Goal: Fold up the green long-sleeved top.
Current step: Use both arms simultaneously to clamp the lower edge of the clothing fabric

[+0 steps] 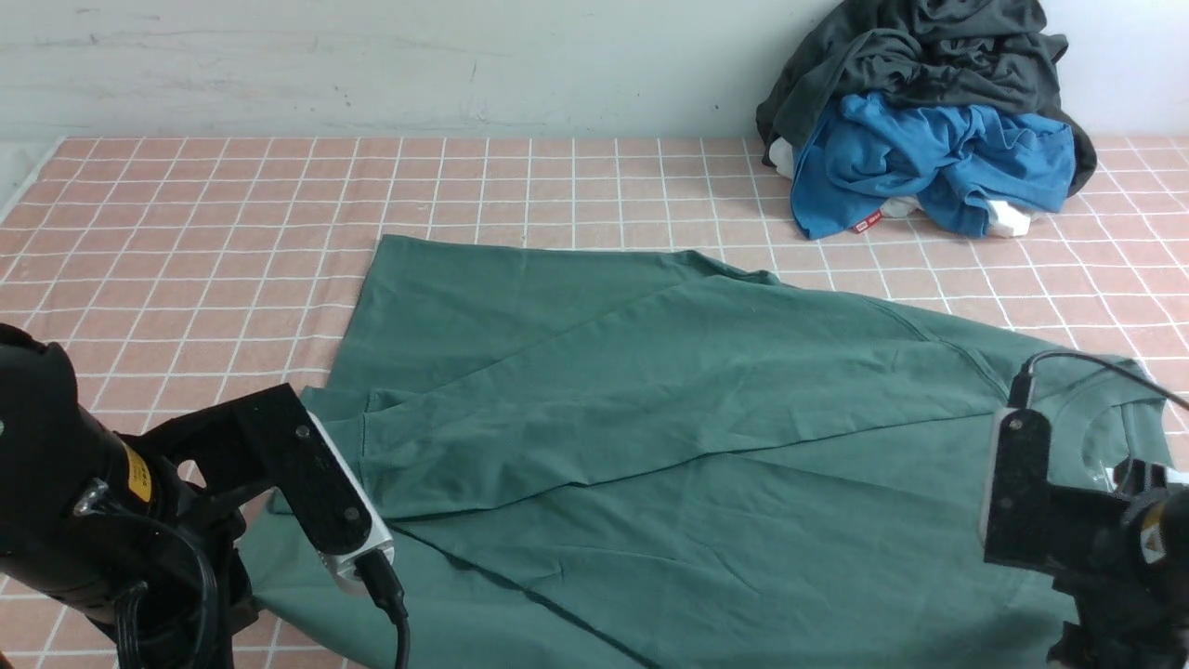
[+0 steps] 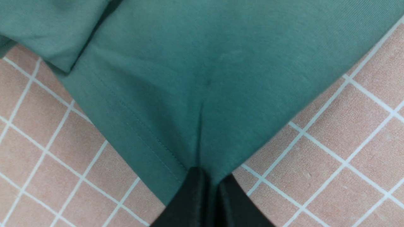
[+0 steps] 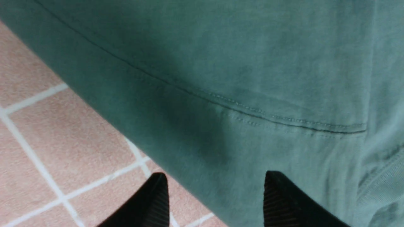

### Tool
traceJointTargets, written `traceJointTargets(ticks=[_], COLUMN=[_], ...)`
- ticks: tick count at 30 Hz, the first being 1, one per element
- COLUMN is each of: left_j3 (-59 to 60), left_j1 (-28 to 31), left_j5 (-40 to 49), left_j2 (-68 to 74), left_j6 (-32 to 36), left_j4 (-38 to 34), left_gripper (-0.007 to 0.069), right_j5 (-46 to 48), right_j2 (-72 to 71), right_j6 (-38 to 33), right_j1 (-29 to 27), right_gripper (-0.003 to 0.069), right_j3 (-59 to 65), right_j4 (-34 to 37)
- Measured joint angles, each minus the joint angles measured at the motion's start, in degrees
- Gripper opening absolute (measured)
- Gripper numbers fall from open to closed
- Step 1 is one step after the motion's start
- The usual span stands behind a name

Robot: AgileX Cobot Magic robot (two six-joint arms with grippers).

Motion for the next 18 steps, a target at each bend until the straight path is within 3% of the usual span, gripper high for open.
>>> traceJointTargets(ticks=[7,12,18], left_j3=[0.0,0.0,0.0], left_j1=[0.0,0.0,0.0], left_j5=[-0.1,-0.2,-0.8], left_j2=[0.0,0.0,0.0], left_j6=[0.0,-0.1,-0.4], left_j4=[-1.1,-2.2,-3.9], left_gripper=[0.0006,0.0006,0.0006], right_j5=[-3.2,-2.4,1.7], right_j2=[6.2,5.9,2.8], right_j6=[0.7,5.8,10.9], right_j1=[0.0,0.0,0.0], right_gripper=[0.0238,0.0046,-0.0006], right_j3=[-0.1,-1.2,-4.3], right_j4=[-1.2,-1.2,-1.2])
